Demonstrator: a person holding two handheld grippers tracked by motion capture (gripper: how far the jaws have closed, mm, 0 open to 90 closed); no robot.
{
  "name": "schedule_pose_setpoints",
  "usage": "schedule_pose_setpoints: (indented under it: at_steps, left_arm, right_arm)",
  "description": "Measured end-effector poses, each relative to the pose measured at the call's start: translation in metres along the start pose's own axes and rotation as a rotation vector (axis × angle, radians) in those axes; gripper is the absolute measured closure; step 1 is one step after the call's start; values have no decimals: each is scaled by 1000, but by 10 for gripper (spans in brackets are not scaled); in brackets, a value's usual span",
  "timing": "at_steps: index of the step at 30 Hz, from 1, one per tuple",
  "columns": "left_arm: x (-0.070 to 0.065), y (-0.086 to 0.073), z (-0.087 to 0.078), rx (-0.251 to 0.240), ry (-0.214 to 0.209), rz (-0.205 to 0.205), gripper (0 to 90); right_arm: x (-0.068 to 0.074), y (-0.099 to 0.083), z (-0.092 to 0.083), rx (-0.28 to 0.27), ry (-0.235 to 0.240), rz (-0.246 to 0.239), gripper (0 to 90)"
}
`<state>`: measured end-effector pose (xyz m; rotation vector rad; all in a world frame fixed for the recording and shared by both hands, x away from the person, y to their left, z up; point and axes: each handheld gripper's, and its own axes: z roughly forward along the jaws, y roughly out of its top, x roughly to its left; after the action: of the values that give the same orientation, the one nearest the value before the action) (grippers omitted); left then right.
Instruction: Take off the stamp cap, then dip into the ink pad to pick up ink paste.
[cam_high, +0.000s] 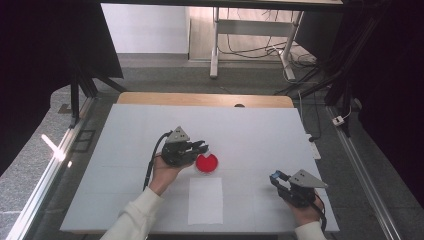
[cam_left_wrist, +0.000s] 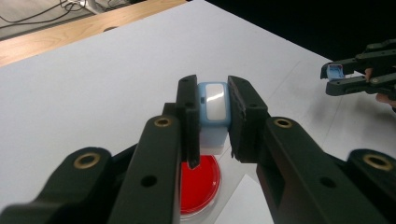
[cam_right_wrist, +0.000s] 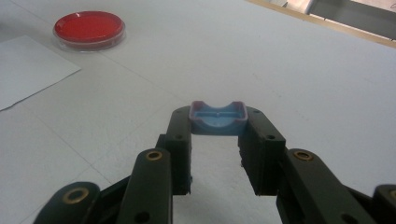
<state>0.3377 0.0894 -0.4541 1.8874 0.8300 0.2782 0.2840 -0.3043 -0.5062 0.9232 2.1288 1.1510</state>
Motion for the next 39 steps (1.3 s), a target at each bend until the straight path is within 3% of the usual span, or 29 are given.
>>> schedule_pose_setpoints:
  at_steps: [10,16,25,39]
  left_arm:
    - [6,1,6,17,26,11,752]
    - [18,4,17,45,35,18,752]
    - [27,5,27,90,20,24,752]
    - [24,-6,41,176,7,44,752]
  right_arm:
    - [2,1,4,0,15,-8,655]
    - [1,1,4,5,13,-12,655]
    - [2,1,6,12,14,-10,655]
    - [2,2,5,5,17,-8,655]
